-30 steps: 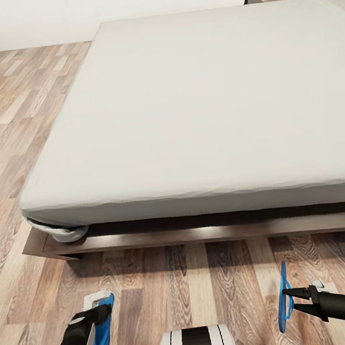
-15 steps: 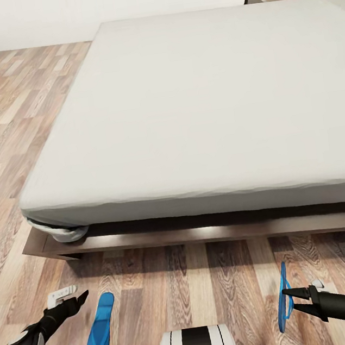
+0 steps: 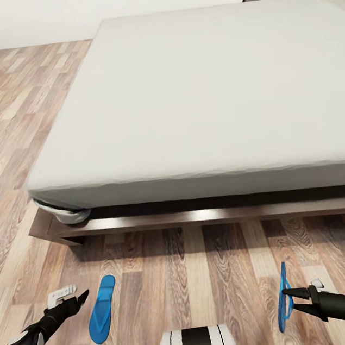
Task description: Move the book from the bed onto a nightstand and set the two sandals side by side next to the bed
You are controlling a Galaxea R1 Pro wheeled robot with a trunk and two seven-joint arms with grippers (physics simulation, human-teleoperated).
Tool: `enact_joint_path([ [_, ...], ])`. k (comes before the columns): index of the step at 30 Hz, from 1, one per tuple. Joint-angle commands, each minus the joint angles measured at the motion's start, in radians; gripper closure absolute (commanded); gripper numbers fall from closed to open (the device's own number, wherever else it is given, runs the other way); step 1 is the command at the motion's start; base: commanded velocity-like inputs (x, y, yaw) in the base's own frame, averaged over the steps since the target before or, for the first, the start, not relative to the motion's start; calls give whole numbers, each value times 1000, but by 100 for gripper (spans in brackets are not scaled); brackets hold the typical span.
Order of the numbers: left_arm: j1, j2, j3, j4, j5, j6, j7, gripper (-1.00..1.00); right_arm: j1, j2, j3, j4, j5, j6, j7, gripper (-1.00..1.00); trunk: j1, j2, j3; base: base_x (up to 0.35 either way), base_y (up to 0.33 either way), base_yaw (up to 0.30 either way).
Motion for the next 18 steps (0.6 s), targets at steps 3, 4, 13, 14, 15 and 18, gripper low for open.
enact_joint_path([
  [3,-1,-1,4,-2,-5,6,-9,-100,0,0,-2,0,-1,7,2,100,-1,0,-1,-91,0,0],
  [4,-1,-2,4,-2,-5,6,-10,-100,0,0,-2,0,-1,7,2,100,-1,0,-1,-31,0,0],
  [13,-1,-2,2,-2,-6,6,-11,-100,0,0,-2,0,-1,7,2,100,-1,0,-1,-6,198,0],
  [14,-1,-2,2,-2,-6,6,-11,-100,0,0,-2,0,-1,7,2,100,-1,0,-1,0,285,0],
  [15,-1,-2,2,-2,-6,6,-11,-100,0,0,-2,0,-1,7,2,100,-1,0,-1,0,287,0],
  [18,-1,-3,1,-2,-6,6,-11,-100,0,0,-2,0,-1,7,2,100,-1,0,-1,0,288,0],
])
